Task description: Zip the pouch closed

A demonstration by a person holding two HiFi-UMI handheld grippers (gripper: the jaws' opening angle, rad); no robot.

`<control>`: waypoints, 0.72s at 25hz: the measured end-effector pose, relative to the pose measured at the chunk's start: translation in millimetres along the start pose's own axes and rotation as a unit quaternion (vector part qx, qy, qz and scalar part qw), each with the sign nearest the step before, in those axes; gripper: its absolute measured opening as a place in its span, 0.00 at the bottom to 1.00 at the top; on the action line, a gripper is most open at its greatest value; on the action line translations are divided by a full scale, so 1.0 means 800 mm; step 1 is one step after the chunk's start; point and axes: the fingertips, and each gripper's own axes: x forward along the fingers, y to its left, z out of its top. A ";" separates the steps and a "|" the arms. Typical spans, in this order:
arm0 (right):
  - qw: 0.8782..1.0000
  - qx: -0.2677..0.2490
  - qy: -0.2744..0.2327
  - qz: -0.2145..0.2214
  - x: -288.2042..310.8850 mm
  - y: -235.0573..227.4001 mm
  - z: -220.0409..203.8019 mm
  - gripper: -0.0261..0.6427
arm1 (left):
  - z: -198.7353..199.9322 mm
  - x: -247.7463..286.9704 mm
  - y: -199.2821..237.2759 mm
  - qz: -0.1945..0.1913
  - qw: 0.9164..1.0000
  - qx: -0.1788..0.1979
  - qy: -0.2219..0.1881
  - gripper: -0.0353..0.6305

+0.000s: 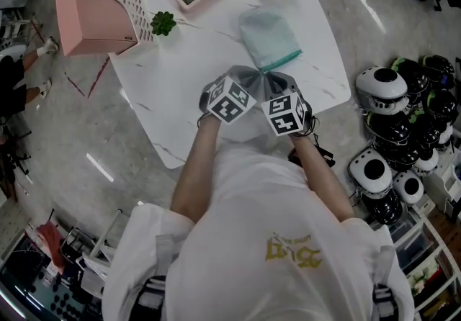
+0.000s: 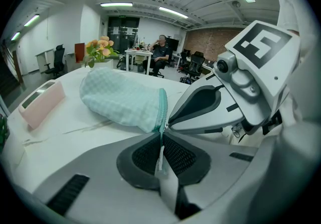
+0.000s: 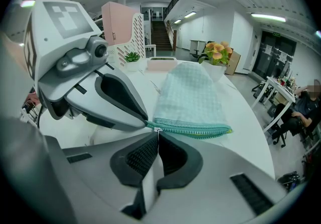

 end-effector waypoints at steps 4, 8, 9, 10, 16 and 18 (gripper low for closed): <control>1.000 0.002 0.003 -0.004 -0.004 -0.002 -0.004 0.06 | -0.003 -0.002 -0.002 0.002 1.000 0.004 0.003 0.11; 1.000 -0.001 0.004 -0.005 -0.005 -0.002 -0.005 0.06 | -0.006 -0.005 -0.001 0.003 1.000 0.003 0.003 0.11; 1.000 -0.001 0.005 -0.006 -0.005 -0.002 -0.004 0.06 | -0.006 -0.006 -0.001 0.003 1.000 0.003 0.003 0.11; 1.000 -0.001 0.005 -0.006 -0.004 -0.002 -0.004 0.06 | -0.006 -0.006 -0.001 0.003 1.000 0.002 0.003 0.11; 1.000 0.000 0.008 -0.013 -0.006 -0.008 -0.005 0.06 | -0.009 -0.013 0.000 0.007 1.000 -0.003 0.003 0.11; 1.000 -0.001 0.009 -0.015 -0.007 -0.011 -0.005 0.06 | -0.011 -0.015 0.002 0.008 1.000 -0.010 0.001 0.11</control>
